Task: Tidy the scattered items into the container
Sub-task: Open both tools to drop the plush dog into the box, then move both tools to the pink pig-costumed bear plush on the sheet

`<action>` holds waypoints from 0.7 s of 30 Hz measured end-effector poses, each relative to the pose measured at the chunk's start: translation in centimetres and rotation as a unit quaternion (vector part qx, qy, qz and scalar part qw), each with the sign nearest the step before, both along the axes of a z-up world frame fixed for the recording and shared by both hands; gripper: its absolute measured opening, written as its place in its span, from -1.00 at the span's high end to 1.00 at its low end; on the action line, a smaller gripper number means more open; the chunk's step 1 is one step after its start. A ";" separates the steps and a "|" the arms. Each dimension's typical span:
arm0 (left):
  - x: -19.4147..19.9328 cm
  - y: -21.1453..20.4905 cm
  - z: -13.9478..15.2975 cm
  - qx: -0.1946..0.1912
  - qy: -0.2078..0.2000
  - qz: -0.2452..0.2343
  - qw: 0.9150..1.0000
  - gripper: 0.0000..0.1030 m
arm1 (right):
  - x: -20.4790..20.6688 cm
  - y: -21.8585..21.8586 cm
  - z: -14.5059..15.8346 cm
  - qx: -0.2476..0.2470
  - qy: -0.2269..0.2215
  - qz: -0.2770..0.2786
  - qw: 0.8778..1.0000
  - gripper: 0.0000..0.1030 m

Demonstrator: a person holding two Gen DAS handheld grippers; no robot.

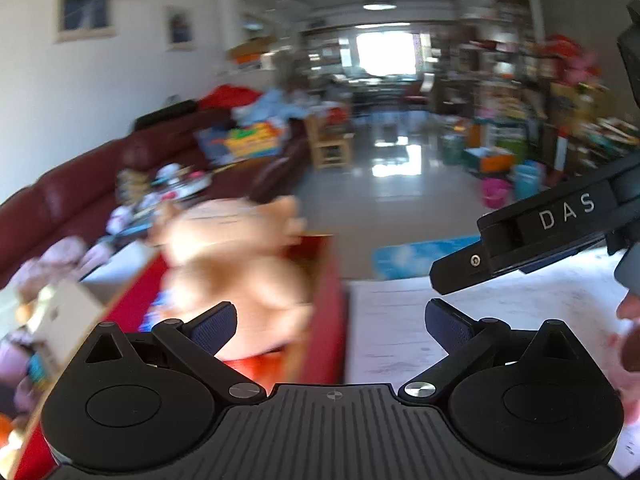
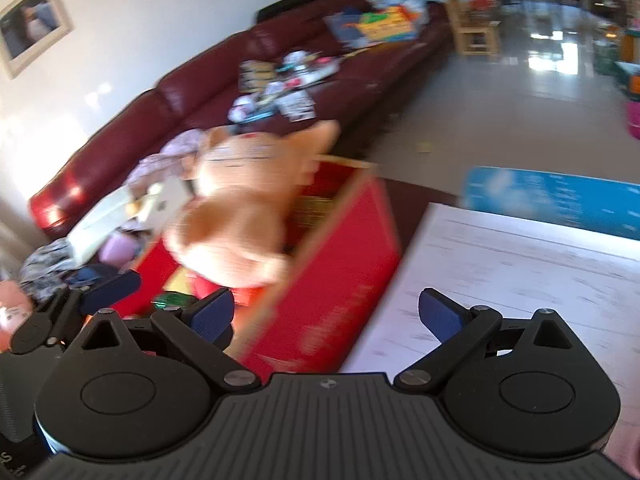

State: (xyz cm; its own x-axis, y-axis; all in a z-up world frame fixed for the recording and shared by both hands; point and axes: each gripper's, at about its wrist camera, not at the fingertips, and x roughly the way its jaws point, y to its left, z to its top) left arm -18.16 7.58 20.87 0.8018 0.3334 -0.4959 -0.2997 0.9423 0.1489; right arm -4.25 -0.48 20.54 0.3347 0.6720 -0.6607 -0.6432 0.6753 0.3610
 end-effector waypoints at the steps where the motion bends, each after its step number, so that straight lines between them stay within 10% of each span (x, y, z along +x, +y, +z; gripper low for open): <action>1: 0.8 -1.2 -0.6 0.000 0.004 -0.010 1.000 -1.00 | 0.3 -1.4 -0.3 -0.005 0.001 -0.012 1.000 -0.93; 9: 5.3 -9.4 -5.7 -0.012 0.051 -0.114 0.992 -1.00 | 1.4 -12.7 -3.5 -0.028 0.038 -0.106 0.993 -0.93; 21: 7.9 -19.6 -14.5 0.003 0.148 -0.263 0.953 -1.00 | 2.2 -26.7 -10.7 -0.037 0.099 -0.268 0.957 -0.93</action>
